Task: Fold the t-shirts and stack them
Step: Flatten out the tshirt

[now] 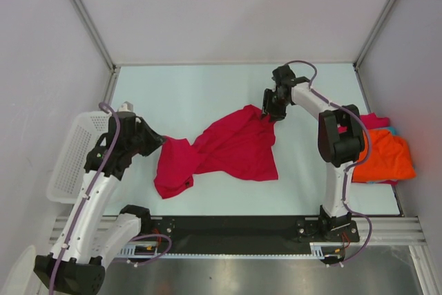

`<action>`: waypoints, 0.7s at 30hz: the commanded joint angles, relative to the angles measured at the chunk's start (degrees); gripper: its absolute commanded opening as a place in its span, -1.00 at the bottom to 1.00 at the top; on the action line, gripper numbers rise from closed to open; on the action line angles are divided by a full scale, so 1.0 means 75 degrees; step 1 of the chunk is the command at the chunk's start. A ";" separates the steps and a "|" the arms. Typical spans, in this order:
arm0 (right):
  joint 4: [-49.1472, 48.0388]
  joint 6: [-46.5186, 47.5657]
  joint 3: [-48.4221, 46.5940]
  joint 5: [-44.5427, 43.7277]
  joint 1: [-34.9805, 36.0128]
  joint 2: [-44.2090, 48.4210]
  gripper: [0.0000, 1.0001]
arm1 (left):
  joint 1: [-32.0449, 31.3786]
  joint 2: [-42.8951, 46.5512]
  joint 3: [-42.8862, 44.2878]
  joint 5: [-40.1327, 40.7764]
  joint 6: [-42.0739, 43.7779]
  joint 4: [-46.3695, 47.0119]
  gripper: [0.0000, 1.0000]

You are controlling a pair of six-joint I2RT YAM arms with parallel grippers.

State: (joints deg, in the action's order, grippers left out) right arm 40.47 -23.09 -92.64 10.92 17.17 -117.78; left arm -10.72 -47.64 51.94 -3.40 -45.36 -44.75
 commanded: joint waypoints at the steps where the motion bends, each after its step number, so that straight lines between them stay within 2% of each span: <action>1: 0.0065 0.0149 -0.0023 -0.0248 0.0090 -0.0234 -0.04 | 0.0152 0.0188 -0.0070 -0.0180 0.0236 0.0154 -1.00; 9: 0.0428 0.0173 -0.0562 -0.0682 0.0417 -0.0901 -0.10 | 0.0187 0.0199 -0.0539 -0.0648 0.0166 0.0681 -1.00; 10: 0.0417 0.0161 -0.0608 -0.0682 0.0464 -0.0925 -0.16 | 0.0199 0.0199 -0.0539 -0.0672 0.0177 0.0705 -1.00; 12: 0.0417 0.0149 -0.0679 -0.0682 0.0523 -0.0972 -0.41 | 0.0246 0.0188 -0.0527 -0.0742 0.0224 0.0729 -1.00; 13: 0.0417 0.0149 -0.0714 -0.0694 0.0570 -0.0972 -0.58 | 0.0257 0.0176 -0.0516 -0.0742 0.0248 0.0752 -0.99; 14: 0.0417 0.0126 -0.0726 -0.0775 0.0593 -0.0949 -0.90 | 0.0281 0.0164 -0.0504 -0.0765 0.0294 0.0752 -1.00; 15: 0.0428 0.0126 -0.0726 -0.0846 0.0617 -0.0926 -1.00 | 0.0304 0.0164 -0.0481 -0.0777 0.0306 0.0775 -1.00; 21: 0.0463 0.0184 -0.0691 -0.1221 0.0781 -0.0516 -1.00 | 0.0340 0.0094 -0.0481 -0.0813 0.0412 0.0811 -1.00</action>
State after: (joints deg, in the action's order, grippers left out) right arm 42.85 -22.22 -96.25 4.34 21.93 -124.27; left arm -8.91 -46.89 47.72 -8.29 -44.29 -40.97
